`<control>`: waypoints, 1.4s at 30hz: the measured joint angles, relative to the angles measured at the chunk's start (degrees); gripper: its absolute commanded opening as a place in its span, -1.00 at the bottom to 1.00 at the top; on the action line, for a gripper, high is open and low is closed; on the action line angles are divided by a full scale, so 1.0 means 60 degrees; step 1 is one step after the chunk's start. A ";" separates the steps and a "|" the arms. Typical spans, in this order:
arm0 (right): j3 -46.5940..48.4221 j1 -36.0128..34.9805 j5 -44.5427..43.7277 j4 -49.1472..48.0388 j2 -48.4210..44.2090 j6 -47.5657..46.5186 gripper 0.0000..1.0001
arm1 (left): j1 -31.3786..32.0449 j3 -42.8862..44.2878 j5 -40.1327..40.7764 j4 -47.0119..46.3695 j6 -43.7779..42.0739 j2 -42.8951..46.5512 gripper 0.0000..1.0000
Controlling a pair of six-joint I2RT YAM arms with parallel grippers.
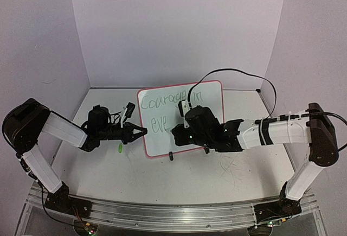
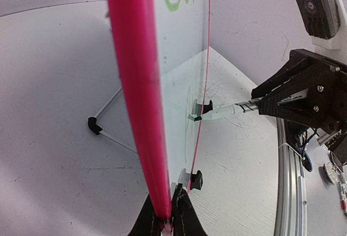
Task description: Write a sentence on the whiteboard
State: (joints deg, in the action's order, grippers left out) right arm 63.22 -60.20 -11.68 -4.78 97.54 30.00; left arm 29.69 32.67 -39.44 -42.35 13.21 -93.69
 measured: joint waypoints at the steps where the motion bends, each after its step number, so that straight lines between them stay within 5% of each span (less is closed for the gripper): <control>1: -0.0043 -0.0002 -0.0004 0.0008 -0.0022 0.0013 -1.00 | 0.0000 0.0000 0.0000 0.0001 -0.0002 0.0000 -1.00; 42: 0.0234 0.0200 -0.0586 -0.0382 -0.0401 -0.0735 -1.00 | 0.0000 0.0000 -0.0120 -0.0006 -0.0069 0.0015 -1.00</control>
State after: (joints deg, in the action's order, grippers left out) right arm 64.62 -59.00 -15.19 -7.07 95.13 25.60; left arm 29.69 32.67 -40.16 -42.39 12.80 -93.60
